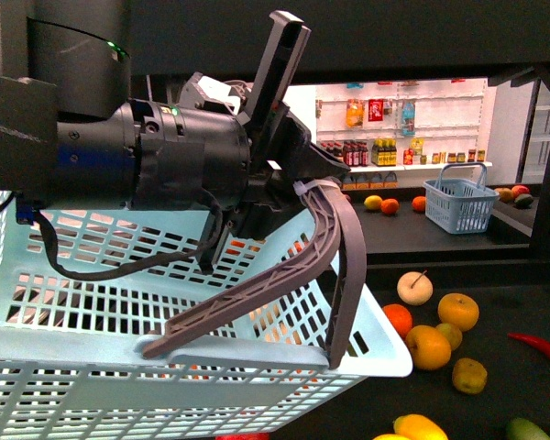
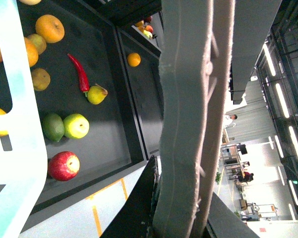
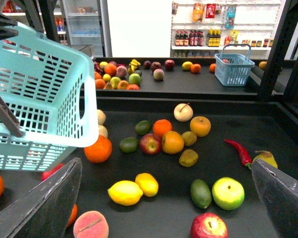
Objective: Pick lemon from shelf
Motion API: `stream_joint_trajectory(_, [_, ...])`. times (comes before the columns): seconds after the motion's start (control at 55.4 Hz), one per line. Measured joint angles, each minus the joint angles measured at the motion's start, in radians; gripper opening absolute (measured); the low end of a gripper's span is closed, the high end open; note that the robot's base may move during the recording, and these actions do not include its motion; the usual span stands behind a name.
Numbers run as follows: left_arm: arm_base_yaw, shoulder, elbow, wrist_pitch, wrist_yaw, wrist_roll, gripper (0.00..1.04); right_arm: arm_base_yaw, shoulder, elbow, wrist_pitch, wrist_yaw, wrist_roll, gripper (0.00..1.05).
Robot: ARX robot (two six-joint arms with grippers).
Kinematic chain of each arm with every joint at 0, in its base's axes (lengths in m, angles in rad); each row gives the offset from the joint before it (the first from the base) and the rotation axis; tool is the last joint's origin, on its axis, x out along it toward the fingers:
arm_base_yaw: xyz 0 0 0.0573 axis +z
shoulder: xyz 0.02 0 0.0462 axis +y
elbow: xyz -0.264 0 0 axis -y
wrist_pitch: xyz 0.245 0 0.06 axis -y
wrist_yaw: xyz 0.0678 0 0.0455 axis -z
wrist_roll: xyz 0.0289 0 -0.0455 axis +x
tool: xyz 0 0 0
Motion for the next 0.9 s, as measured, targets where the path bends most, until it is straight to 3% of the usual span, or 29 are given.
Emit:
stream_joint_trajectory(0.289, [-0.011,0.038,0.012,0.008,-0.014,-0.001,0.1,0.001,0.0,0.0,0.0,0.006,0.0,1.02])
stream_joint_trajectory(0.325, [-0.011,0.038,0.013,0.008,-0.015,0.0,0.1,0.023,0.01,0.001,-0.014,0.079,-0.002,1.02])
stream_joint_trajectory(0.379, [-0.011,0.038,0.015,0.008,-0.018,0.001,0.1,0.068,0.066,0.003,-0.025,0.269,0.0,1.02])
stream_joint_trajectory(0.451, [-0.011,0.038,0.016,0.008,-0.021,0.003,0.1,0.062,0.146,0.006,-0.001,0.309,0.008,1.02])
stream_joint_trajectory(0.613, [-0.013,0.038,0.017,0.008,-0.02,0.003,0.1,-0.039,0.486,0.077,0.117,0.142,0.034,1.02])
stream_joint_trajectory(0.812, [-0.013,0.038,0.017,0.008,-0.019,0.003,0.1,-0.248,1.223,0.351,0.433,-0.217,-0.053,1.02])
stream_joint_trajectory(0.902, [-0.013,0.038,0.017,0.008,-0.02,0.003,0.1,-0.274,1.503,0.505,0.439,-0.25,-0.091,1.02])
